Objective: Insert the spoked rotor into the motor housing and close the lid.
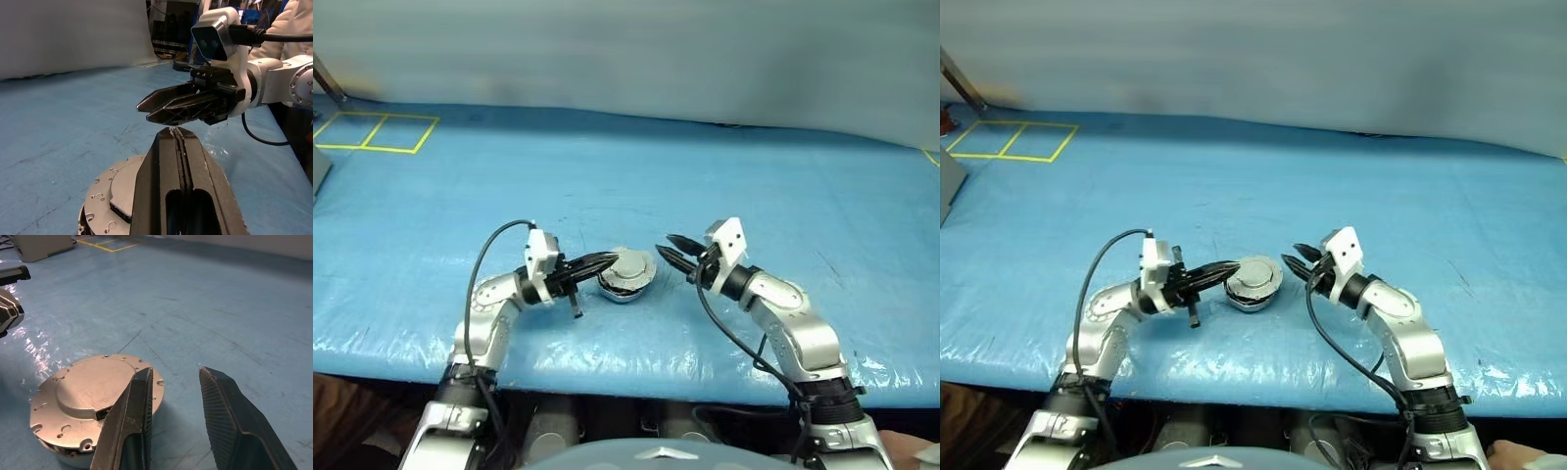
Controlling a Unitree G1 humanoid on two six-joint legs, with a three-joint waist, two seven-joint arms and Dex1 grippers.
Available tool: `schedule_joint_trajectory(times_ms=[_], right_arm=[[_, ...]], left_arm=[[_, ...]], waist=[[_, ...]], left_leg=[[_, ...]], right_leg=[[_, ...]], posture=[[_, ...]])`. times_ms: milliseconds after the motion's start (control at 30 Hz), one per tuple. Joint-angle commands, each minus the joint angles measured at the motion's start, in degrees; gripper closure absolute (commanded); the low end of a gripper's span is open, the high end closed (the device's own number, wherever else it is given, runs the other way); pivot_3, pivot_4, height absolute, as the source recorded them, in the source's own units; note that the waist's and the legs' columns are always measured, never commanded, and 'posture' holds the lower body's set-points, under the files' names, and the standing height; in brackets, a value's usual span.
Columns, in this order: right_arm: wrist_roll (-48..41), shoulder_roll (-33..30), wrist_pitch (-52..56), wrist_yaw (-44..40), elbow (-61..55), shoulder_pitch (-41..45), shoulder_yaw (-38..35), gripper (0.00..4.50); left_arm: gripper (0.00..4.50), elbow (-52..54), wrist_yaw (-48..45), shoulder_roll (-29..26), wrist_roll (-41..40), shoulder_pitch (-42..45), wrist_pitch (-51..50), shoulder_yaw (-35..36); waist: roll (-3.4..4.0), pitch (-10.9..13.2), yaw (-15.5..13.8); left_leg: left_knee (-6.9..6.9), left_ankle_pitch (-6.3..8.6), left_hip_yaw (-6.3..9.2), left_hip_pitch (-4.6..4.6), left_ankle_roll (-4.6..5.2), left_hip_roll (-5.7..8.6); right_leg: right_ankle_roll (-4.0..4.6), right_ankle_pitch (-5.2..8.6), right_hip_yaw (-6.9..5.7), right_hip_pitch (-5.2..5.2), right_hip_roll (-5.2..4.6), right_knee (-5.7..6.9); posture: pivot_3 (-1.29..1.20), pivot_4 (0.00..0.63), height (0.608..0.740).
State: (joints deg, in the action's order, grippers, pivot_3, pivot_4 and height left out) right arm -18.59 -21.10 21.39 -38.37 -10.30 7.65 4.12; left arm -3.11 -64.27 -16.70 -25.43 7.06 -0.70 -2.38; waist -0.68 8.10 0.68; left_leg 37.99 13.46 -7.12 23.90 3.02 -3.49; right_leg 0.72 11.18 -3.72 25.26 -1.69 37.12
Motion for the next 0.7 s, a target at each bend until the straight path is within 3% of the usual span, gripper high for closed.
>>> schedule_joint_trajectory(times_ms=[33, 133, 333, 700], right_arm=[[-0.97, -0.41, 0.53, -1.79, -3.11, -0.01, 1.47, 2.77], [-1.11, -0.59, 1.18, -3.39, -4.15, -0.02, 3.68, 2.06], [-0.07, 0.65, 1.12, -3.86, -3.85, 0.97, 7.0, 0.04], [6.36, 2.99, -3.75, -1.21, 3.33, 3.6, 10.04, 0.02]], left_arm=[[4.5, 4.38, -0.06, -0.83, -1.25, -3.86, 2.03, 0.86], [4.5, 5.41, 0.23, -2.36, 0.64, -7.59, 3.88, 0.49], [4.5, 2.09, 1.74, -3.64, 4.25, -10.25, 8.81, 0.01], [4.5, -1.12, 2.26, -3.53, 5.05, -10.78, 11.14, -0.75]], waist=[[0.0, 0.0, -0.09], [0.0, 0.0, -0.06], [0.0, 0.0, -0.09], [0.0, 0.0, -0.06]], left_leg=[[0.01, 0.0, 0.0, 0.02, 0.0, 0.0], [0.06, 0.01, 0.01, 0.0, -0.01, -0.01], [0.07, 0.03, 0.03, -0.03, -0.04, -0.01], [0.01, 0.03, 0.0, 0.11, -0.03, -0.02]], right_leg=[[0.03, 0.02, -0.01, 0.03, 0.0, 0.0], [0.12, 0.08, -0.03, 0.01, -0.03, 0.0], [0.13, 0.08, -0.08, 0.15, -0.09, -0.06], [0.14, 0.08, -0.08, 0.14, -0.05, -0.08]], posture=[[0.0, 0.15, 0.74], [0.0, 0.15, 0.74], [0.0, 0.15, 0.74], [0.0, 0.15, 0.74]])
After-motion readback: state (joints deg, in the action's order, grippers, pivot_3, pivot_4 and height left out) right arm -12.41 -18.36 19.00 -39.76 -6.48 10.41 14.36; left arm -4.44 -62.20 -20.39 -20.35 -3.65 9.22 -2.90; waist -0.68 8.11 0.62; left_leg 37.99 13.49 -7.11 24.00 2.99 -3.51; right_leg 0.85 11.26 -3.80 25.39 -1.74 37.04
